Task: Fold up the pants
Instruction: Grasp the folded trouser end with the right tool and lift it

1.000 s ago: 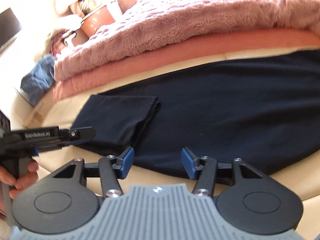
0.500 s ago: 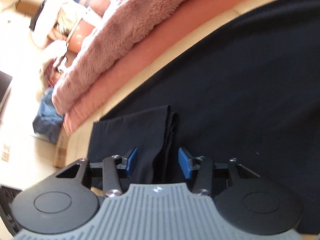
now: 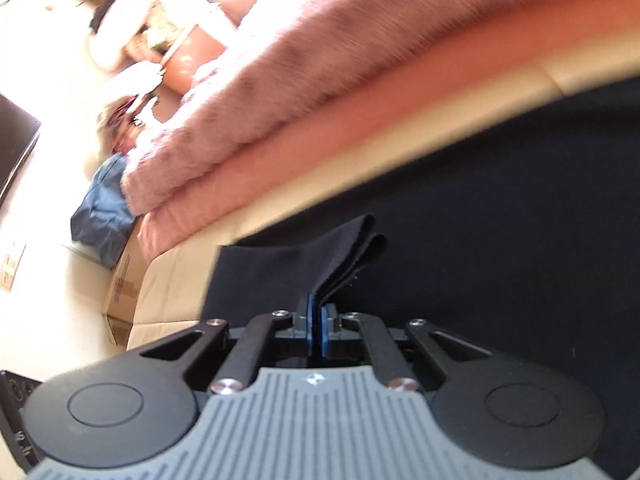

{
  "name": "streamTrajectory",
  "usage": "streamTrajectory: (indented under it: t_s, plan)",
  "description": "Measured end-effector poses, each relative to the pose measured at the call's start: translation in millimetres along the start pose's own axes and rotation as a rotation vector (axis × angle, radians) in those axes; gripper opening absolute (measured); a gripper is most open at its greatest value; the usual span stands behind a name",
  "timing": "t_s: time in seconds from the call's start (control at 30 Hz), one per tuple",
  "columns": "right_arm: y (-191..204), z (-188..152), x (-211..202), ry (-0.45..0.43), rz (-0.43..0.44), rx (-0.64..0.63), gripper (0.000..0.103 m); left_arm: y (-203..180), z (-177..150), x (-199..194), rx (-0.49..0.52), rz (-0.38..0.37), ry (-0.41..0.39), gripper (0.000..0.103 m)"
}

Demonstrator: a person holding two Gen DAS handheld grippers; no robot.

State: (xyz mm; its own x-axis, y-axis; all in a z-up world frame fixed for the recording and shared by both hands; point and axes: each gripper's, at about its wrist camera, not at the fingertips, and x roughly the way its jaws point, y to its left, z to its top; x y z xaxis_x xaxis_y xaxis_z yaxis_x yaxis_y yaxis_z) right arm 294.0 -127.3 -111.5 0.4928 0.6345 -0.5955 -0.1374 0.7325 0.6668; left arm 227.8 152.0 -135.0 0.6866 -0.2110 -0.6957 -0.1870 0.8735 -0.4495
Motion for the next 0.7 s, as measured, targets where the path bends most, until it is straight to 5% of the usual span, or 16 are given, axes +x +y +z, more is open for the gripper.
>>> streamTrajectory:
  t_s: [0.33,0.7]
  plan:
    - [58.7,78.3,-97.7,-0.052,-0.015,-0.228,0.000,-12.3,9.2,-22.4,0.011,-0.015,-0.048,0.023]
    - [-15.2,151.5,-246.0,-0.137,-0.171,-0.187,0.000,-48.3,0.7,0.7,0.094,-0.032,0.006,0.023]
